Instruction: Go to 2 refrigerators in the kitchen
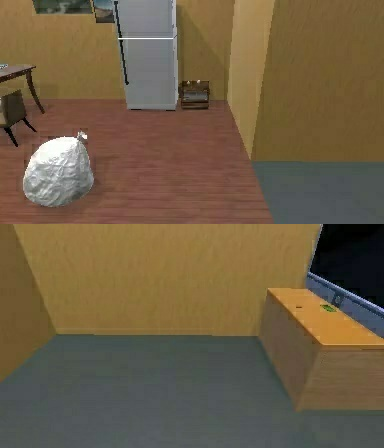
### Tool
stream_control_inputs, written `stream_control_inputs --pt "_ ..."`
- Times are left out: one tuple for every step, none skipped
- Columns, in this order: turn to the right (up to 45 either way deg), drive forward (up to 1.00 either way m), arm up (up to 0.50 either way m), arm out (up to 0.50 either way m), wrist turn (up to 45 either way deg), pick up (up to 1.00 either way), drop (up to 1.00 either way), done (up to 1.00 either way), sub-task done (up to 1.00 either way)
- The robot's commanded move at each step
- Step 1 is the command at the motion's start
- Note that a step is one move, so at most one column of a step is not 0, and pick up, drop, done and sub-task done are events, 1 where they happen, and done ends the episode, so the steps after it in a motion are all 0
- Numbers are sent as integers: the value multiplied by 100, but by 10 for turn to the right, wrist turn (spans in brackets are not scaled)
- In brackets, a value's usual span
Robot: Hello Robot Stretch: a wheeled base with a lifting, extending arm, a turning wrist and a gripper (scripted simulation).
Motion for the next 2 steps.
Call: stream_control_inputs --pt "0 100 0 0 0 0 0 0 0" --pt "0 100 0 0 0 0 0 0 0"
